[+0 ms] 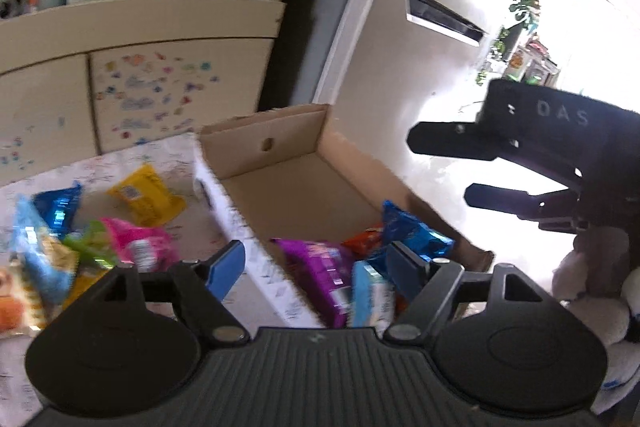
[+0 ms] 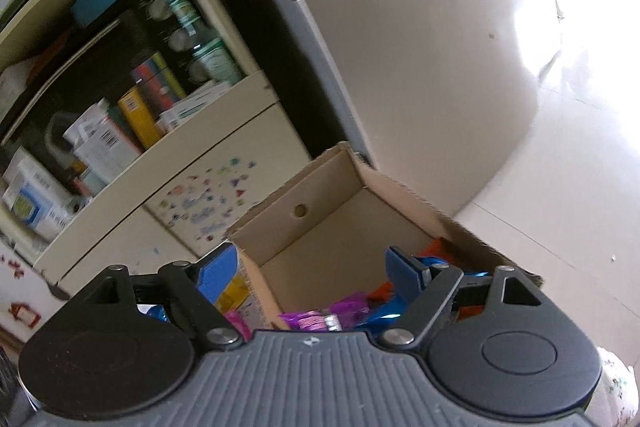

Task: Organize snacks
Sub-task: 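Open both grippers over the box, dropping both packets inside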

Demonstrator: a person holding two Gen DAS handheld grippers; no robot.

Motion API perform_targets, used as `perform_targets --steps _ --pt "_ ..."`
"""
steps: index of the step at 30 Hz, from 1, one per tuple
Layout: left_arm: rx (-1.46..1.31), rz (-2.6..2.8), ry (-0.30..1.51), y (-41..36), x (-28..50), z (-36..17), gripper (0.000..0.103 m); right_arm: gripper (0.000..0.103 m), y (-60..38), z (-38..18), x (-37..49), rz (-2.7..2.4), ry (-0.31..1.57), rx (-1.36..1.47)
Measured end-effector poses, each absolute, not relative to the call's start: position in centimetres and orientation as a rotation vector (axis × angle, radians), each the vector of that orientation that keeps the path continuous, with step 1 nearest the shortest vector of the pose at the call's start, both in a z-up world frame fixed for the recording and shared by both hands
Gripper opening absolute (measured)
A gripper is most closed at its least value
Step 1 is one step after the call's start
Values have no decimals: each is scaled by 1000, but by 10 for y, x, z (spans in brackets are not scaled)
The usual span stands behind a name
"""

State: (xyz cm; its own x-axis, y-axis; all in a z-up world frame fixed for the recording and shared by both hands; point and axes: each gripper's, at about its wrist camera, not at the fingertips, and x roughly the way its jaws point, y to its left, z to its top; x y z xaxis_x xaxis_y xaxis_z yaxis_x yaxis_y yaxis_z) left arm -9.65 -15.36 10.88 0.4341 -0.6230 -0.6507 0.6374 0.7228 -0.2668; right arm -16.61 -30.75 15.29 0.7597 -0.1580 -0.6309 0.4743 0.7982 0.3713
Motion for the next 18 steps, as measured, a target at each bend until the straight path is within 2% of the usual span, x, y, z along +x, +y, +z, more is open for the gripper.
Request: perform_targets --steps 9,18 --pt "38 -609 770 -82 -66 122 80 89 -277 146 -149 -243 678 504" --pt "98 -448 792 -29 -37 101 80 90 -239 128 -133 -111 779 476"
